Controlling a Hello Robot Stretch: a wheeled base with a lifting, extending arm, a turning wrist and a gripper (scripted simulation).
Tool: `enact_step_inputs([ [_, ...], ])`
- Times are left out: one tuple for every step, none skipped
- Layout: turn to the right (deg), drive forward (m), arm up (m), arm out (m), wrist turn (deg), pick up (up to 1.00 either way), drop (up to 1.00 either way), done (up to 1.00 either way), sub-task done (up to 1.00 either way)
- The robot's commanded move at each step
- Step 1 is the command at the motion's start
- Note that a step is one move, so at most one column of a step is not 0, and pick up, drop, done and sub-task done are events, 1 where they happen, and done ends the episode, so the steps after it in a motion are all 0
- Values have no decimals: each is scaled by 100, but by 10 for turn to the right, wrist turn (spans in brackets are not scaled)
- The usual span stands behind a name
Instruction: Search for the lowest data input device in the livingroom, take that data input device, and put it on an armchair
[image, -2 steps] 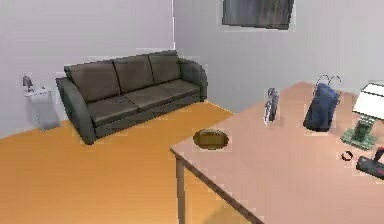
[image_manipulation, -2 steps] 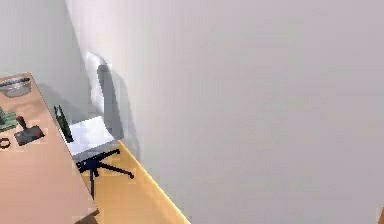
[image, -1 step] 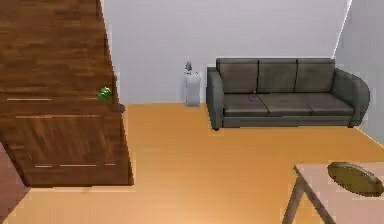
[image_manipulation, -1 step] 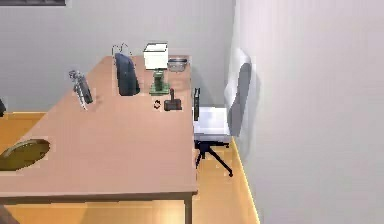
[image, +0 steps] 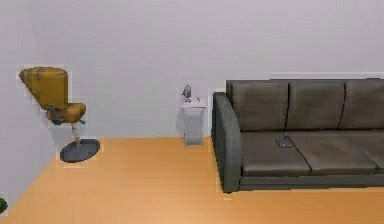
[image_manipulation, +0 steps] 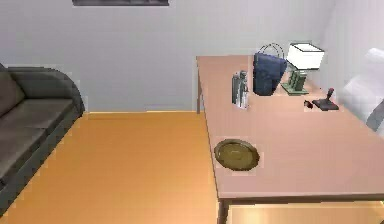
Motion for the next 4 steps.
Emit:
enact_step_inputs([
  [-330, 0, 0, 0, 0, 0, 0, 0, 0],
  [0, 5, 0, 0, 0, 0, 0, 0, 0],
  [450, 0, 0, 0, 0, 0, 0, 0, 0],
  [60, 0, 0, 0, 0, 0, 0, 0, 0],
])
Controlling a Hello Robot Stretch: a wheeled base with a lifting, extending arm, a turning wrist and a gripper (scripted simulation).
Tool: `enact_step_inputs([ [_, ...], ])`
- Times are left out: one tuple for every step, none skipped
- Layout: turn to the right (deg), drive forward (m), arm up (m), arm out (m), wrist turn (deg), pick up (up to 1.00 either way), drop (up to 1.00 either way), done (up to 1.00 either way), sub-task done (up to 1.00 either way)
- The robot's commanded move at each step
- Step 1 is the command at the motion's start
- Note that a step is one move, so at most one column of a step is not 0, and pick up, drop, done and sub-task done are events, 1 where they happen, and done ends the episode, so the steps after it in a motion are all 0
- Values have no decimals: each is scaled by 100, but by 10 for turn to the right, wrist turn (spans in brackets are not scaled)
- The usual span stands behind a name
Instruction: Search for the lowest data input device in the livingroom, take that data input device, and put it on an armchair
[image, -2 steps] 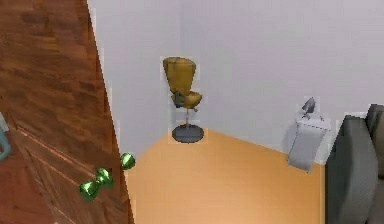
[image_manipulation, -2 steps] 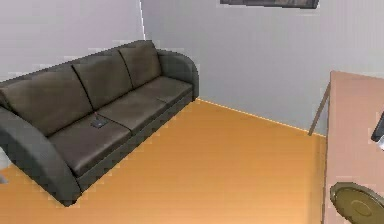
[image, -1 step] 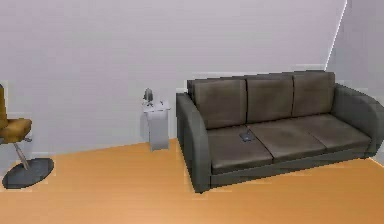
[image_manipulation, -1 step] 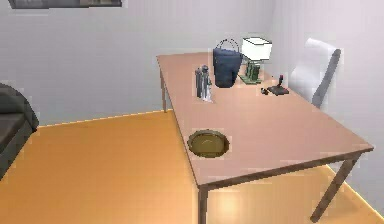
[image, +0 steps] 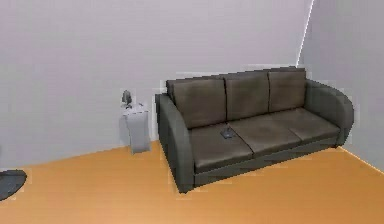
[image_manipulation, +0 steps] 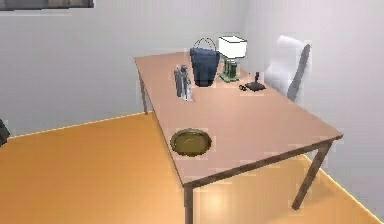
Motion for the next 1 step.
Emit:
enact_step_inputs([
  [0, 80, 0, 0, 0, 0, 0, 0, 0],
])
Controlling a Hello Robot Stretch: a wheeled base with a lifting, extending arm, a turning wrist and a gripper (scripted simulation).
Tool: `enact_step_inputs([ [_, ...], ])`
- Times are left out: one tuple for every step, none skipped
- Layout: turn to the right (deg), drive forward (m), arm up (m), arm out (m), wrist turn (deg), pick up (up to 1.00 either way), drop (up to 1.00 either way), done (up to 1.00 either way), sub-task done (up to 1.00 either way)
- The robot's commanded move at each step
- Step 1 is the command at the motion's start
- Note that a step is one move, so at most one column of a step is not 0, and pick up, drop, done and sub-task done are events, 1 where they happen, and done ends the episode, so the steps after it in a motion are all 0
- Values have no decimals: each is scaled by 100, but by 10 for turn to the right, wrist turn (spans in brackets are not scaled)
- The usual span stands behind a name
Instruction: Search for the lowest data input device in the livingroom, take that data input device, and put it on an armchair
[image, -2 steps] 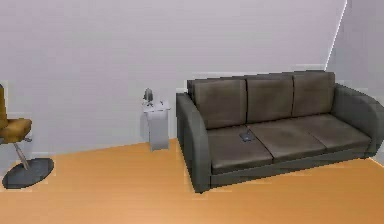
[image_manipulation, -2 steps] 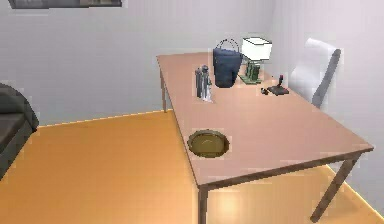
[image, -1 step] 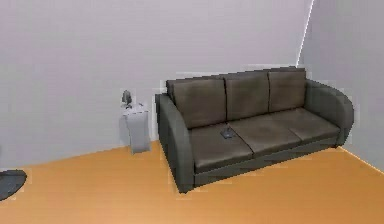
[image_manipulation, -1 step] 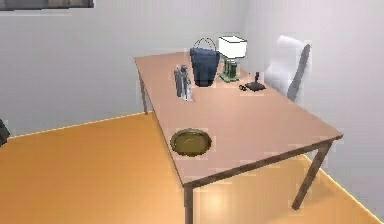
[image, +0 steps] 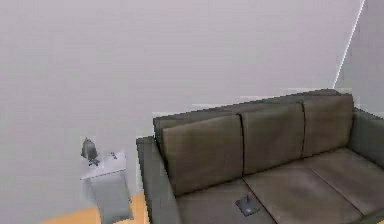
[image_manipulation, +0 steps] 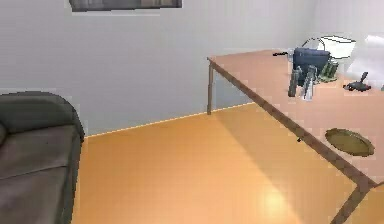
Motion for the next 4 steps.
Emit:
enact_step_inputs([
  [-450, 0, 0, 0, 0, 0, 0, 0, 0],
  [-210, 0, 0, 0, 0, 0, 0, 0, 0],
  [450, 0, 0, 0, 0, 0, 0, 0, 0],
  [450, 0, 0, 0, 0, 0, 0, 0, 0],
])
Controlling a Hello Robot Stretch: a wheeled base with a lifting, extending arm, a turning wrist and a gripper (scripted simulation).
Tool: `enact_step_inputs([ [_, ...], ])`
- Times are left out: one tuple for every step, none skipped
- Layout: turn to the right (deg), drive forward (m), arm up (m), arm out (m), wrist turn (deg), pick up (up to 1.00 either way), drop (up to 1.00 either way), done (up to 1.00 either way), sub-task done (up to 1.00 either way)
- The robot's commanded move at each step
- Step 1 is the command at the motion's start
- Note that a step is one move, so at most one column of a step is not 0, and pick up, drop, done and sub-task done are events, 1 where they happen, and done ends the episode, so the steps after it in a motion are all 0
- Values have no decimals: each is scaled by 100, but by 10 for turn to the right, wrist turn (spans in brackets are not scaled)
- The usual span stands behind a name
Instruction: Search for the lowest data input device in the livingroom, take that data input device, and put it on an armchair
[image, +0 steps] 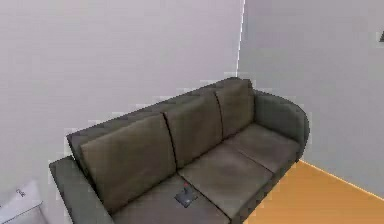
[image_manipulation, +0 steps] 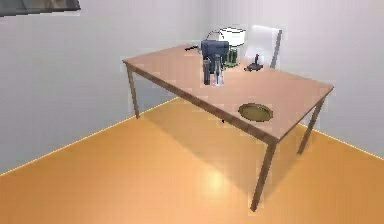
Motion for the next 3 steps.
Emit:
enact_step_inputs([
  [360, 0, 0, 0, 0, 0, 0, 0, 0],
  [0, 100, 0, 0, 0, 0, 0, 0, 0],
  [450, 0, 0, 0, 0, 0, 0, 0, 0],
])
